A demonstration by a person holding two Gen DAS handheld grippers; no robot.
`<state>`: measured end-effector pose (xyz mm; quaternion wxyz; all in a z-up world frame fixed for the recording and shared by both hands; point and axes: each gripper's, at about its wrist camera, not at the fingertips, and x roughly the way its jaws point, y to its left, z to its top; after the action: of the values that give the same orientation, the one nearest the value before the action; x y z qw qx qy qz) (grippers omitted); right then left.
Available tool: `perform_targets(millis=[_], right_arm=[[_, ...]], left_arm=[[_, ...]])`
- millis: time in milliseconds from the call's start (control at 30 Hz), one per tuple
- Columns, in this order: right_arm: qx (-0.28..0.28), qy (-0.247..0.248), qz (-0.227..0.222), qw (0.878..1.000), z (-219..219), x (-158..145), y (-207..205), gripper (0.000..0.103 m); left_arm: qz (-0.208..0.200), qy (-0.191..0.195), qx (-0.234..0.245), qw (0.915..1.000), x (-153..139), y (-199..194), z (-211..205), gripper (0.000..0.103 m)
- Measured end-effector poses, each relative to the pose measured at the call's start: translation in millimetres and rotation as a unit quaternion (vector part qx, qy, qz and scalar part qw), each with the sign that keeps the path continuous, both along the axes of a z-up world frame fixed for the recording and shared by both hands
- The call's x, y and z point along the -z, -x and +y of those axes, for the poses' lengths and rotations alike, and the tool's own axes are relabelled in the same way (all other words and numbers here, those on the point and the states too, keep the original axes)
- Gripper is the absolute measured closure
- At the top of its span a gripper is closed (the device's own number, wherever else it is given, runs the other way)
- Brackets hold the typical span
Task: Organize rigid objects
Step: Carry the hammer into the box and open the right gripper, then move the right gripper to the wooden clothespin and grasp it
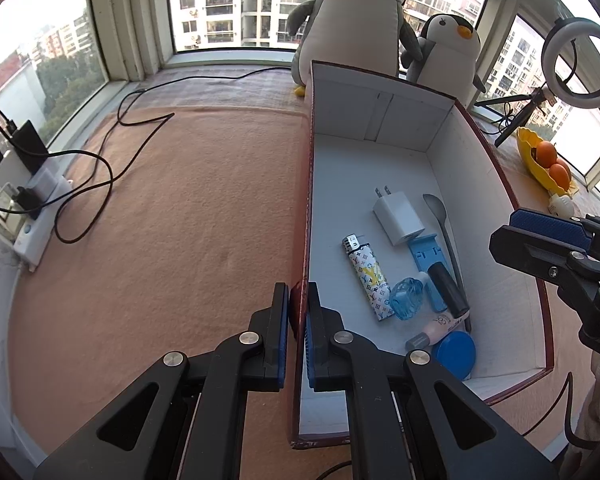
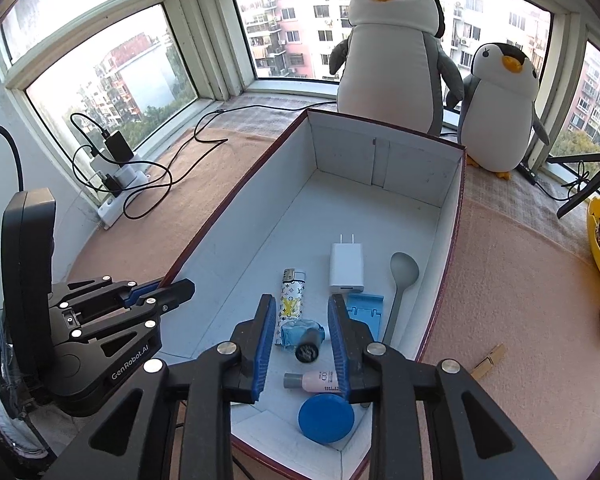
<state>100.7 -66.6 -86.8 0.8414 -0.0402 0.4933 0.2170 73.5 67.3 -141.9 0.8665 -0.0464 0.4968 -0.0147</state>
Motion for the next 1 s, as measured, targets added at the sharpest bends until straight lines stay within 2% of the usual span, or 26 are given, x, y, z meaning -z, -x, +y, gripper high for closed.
perform_targets(millis=[133,333,600,833,1000], right_arm=[[0.0,0.002,-0.005,1.0,-0.4,-0.6,-0.3,0.055],[0.007,-0.001,-0.008,1.0,-5.4,-1.7,-0.5,0.049],[0.043,-0.014,-0.012,0.999,-32.9,-7.5,-0.8,0.048],[0.097,-0.025,-0.019,0.995,-83.8,-14.9,-1.6,0.048],[0.146,-0.016,-0.012,0.989,-126.2,-6.1,-3.8,0.048]], left_arm=[[0.0,0.0,0.0,1.0,0.2,-0.2,0.6,0.097],[0.001,-0.001,0.0,1.0,0.0,-0.1,1.3,0.097],[0.002,-0.004,0.0,1.0,0.4,-0.2,2.2,0.097],[0.004,-0.006,0.0,1.0,1.1,-0.1,1.1,0.097],[0.007,-0.009,-0.001,0.9999,0.2,-1.3,-0.1,0.097]])
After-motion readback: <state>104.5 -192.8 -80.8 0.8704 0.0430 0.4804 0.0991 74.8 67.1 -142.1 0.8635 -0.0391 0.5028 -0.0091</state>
